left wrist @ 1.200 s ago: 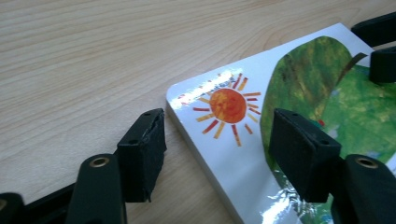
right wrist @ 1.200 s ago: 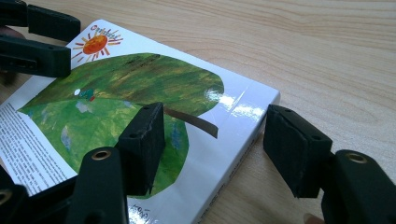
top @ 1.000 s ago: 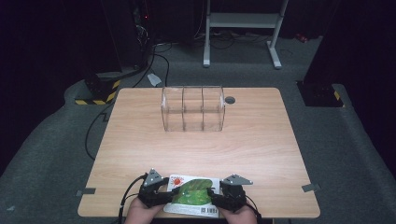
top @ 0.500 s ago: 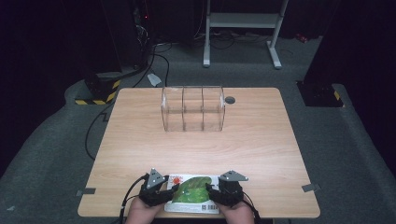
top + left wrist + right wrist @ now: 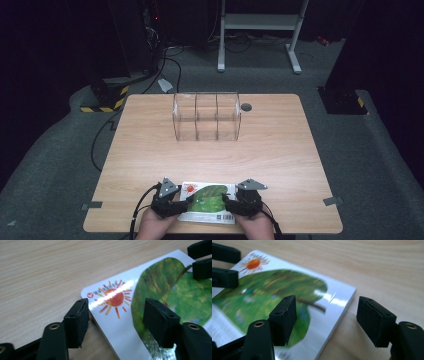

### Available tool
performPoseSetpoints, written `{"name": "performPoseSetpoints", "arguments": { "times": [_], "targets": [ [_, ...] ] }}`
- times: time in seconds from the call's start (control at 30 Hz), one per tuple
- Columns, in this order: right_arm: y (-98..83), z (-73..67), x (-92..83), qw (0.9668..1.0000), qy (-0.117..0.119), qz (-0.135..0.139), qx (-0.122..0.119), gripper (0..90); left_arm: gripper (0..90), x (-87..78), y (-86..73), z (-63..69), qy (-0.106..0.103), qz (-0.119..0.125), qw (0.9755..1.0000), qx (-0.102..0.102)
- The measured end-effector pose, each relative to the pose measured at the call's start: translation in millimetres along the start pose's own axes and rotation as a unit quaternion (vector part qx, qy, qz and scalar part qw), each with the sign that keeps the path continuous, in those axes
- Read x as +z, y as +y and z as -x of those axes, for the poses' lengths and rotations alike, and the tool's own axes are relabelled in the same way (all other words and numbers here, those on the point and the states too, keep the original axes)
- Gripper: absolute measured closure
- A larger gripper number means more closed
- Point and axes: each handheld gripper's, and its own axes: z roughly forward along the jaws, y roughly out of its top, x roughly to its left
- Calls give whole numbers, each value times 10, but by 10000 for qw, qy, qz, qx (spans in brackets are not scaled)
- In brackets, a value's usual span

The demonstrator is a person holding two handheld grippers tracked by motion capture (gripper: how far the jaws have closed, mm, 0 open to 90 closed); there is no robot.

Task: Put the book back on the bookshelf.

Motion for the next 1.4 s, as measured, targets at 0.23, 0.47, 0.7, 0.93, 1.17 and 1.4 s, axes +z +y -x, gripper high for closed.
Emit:
{"name": "performPoseSetpoints", "arguments": {
  "times": [0.23, 0.47, 0.7, 0.93, 1.17, 1.4],
  "targets": [
    [-124, -80, -104, 9999, 127, -102, 52, 292, 297, -3, -23, -4, -165, -133, 9993, -313],
    [-134, -124, -81, 9995, 209, -106, 215, 325, 291, -16, -56, 55, -90, -76, 9995, -303],
    [-80, -175, -52, 10000, -65, -57, -47, 329, 298, 6, -35, 48, -43, -65, 9994, -330],
    [11, -127, 37, 9999, -150, 21, 2, 333, 299, 69, 30, -8, 6, -74, 9993, -378],
    [210, -23, 210, 9997, -247, 48, 3, 334, 322, 212, 162, -165, 80, 8, 9986, -521],
    [450, 93, 416, 9988, -485, 98, 65, 332, 324, 397, 358, -332, 114, -29, 9984, -560]
  ]
}}
